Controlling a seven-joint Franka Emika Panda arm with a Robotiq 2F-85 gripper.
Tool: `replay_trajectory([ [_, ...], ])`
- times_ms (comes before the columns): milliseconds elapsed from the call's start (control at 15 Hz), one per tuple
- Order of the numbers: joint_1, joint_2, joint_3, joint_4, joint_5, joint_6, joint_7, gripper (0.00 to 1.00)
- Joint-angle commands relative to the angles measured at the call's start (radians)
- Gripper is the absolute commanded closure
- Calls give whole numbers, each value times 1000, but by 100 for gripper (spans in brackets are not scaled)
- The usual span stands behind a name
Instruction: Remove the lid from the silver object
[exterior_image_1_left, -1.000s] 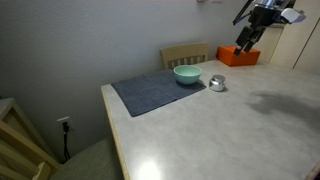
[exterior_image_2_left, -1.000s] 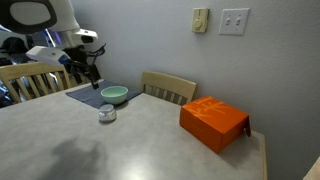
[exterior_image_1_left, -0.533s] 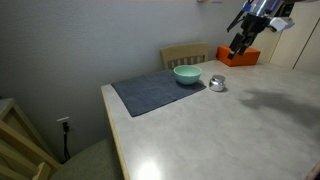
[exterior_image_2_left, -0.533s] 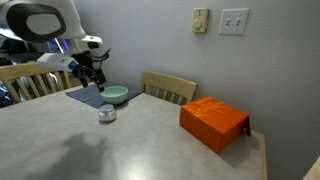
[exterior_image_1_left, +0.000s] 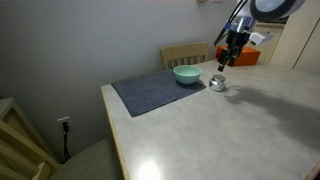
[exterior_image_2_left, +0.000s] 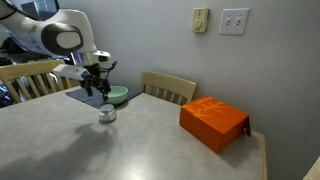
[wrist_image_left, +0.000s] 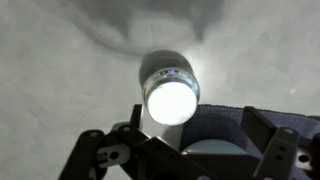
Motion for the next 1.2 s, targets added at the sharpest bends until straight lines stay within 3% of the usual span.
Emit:
replay_trajectory([
  [0, 25, 79, -5, 74, -20, -68, 30, 0],
  [600, 82, 83, -60, 75, -126, -43, 108, 0],
  [1133, 6, 104, -22, 128, -39, -55, 38, 0],
])
